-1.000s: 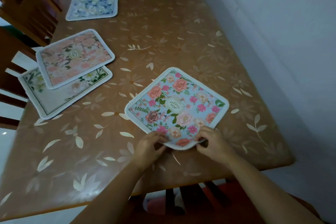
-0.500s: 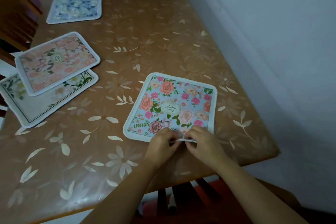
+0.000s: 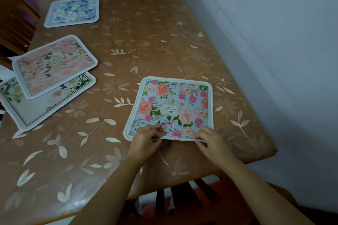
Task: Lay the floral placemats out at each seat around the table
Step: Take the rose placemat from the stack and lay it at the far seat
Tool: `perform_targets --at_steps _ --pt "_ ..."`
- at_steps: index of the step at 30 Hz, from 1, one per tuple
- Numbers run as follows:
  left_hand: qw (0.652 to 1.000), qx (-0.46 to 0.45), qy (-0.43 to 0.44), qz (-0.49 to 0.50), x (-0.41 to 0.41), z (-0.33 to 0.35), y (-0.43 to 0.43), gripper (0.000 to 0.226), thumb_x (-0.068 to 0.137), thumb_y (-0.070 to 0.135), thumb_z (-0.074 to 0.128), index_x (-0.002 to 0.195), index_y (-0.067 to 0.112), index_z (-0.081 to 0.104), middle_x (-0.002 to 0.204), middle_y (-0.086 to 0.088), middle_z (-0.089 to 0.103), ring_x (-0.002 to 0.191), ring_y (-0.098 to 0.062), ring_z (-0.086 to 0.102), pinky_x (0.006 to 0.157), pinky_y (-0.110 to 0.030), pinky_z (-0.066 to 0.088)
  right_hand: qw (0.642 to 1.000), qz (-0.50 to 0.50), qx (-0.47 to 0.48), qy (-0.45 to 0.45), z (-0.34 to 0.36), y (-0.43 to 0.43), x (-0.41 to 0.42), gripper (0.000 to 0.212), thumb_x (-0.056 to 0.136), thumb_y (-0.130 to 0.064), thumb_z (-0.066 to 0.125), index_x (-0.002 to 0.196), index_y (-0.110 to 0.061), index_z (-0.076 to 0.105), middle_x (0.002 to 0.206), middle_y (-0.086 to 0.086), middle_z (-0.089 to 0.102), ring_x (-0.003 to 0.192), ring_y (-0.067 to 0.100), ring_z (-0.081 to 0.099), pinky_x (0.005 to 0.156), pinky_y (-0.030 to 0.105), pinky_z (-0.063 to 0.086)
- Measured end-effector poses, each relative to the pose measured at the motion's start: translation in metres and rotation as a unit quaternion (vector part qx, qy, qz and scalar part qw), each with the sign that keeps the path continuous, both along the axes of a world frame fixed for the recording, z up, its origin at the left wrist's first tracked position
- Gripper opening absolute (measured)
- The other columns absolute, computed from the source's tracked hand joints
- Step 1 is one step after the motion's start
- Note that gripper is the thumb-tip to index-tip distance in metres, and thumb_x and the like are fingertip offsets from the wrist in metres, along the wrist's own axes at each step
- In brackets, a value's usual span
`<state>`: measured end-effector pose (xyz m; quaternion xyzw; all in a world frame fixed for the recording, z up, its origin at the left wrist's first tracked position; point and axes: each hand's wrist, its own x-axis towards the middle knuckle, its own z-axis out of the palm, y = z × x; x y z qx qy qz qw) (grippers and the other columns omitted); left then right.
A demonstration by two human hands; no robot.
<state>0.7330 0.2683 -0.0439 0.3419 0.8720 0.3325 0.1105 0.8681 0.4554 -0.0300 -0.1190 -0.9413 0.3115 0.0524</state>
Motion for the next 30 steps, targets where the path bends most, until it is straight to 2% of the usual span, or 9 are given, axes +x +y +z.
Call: perform_targets --at_steps 7,12,13,17,21,23,28,30 --pt "0.998 -0.039 -0.029 0.037 0.003 0.008 -0.025 0.004 0.071 0.009 0.073 0.073 0.007 0.07 0.079 -0.005 0.064 0.069 -0.011 0.054 0.059 -0.01 0.035 0.999 0.04 0.021 0.02 -0.005 -0.008 -0.02 0.008 0.077 0.001 0.064 0.078 -0.006 0.062 0.084 0.008 0.061 0.08 0.022 0.059 0.068 0.026 0.045" --pt "0.993 -0.04 -0.063 0.095 0.011 0.015 -0.04 0.007 0.071 0.015 0.074 0.071 0.011 0.068 0.073 0.005 0.057 0.065 -0.008 0.052 0.055 -0.009 0.035 0.998 0.053 0.03 0.029 -0.005 -0.018 -0.043 0.005 0.078 0.002 0.063 0.08 -0.002 0.063 0.09 0.01 0.064 0.088 0.026 0.061 0.068 0.042 0.054" --pt "0.991 -0.034 -0.073 0.109 0.013 0.016 -0.041 0.008 0.071 0.014 0.074 0.069 0.013 0.066 0.072 0.005 0.057 0.063 -0.006 0.051 0.054 -0.008 0.034 0.998 0.051 0.03 0.027 -0.004 -0.02 -0.047 0.006 0.078 0.002 0.062 0.082 -0.002 0.063 0.092 0.011 0.064 0.09 0.027 0.061 0.071 0.041 0.053" --pt "0.983 -0.011 -0.104 0.149 0.021 0.018 -0.036 0.024 0.071 0.014 0.074 0.062 0.026 0.055 0.065 0.016 0.052 0.059 0.003 0.049 0.049 -0.007 0.037 0.995 0.088 0.043 0.031 0.001 -0.037 -0.054 0.008 0.076 -0.004 0.067 0.083 -0.004 0.063 0.093 0.01 0.063 0.094 0.025 0.059 0.078 0.022 0.042" --pt "0.987 -0.012 -0.1 0.125 0.024 0.021 -0.027 0.017 0.073 0.02 0.072 0.063 0.023 0.059 0.066 0.016 0.051 0.062 -0.005 0.051 0.052 -0.011 0.038 0.99 0.133 0.021 0.028 0.0 -0.062 -0.059 0.011 0.077 -0.007 0.066 0.087 -0.005 0.063 0.096 0.011 0.062 0.098 0.023 0.056 0.085 0.023 0.036" --pt "0.989 -0.011 -0.094 0.112 0.023 0.022 -0.028 0.011 0.074 0.021 0.071 0.068 0.018 0.063 0.07 0.007 0.055 0.067 -0.011 0.053 0.057 -0.021 0.043 0.99 0.139 0.016 0.024 0.0 -0.065 -0.061 0.01 0.076 -0.006 0.066 0.086 -0.004 0.063 0.093 0.012 0.061 0.095 0.024 0.056 0.083 0.024 0.037" --pt "0.994 -0.04 -0.088 0.05 0.015 0.027 -0.042 0.007 0.075 0.02 0.069 0.078 0.015 0.064 0.083 -0.001 0.058 0.074 -0.014 0.053 0.066 -0.03 0.047 0.993 0.109 -0.03 0.016 0.003 -0.055 -0.061 0.008 0.077 -0.004 0.067 0.085 -0.004 0.065 0.093 0.008 0.062 0.096 0.017 0.056 0.083 0.023 0.043" --pt "0.993 -0.022 -0.108 0.04 0.013 0.029 -0.049 0.006 0.075 0.016 0.069 0.077 0.019 0.064 0.084 0.002 0.059 0.077 -0.013 0.055 0.068 -0.026 0.048 0.996 0.077 -0.04 0.016 0.003 -0.047 -0.06 0.007 0.078 -0.005 0.066 0.085 -0.005 0.066 0.096 0.003 0.063 0.099 0.008 0.052 0.084 0.016 0.04"
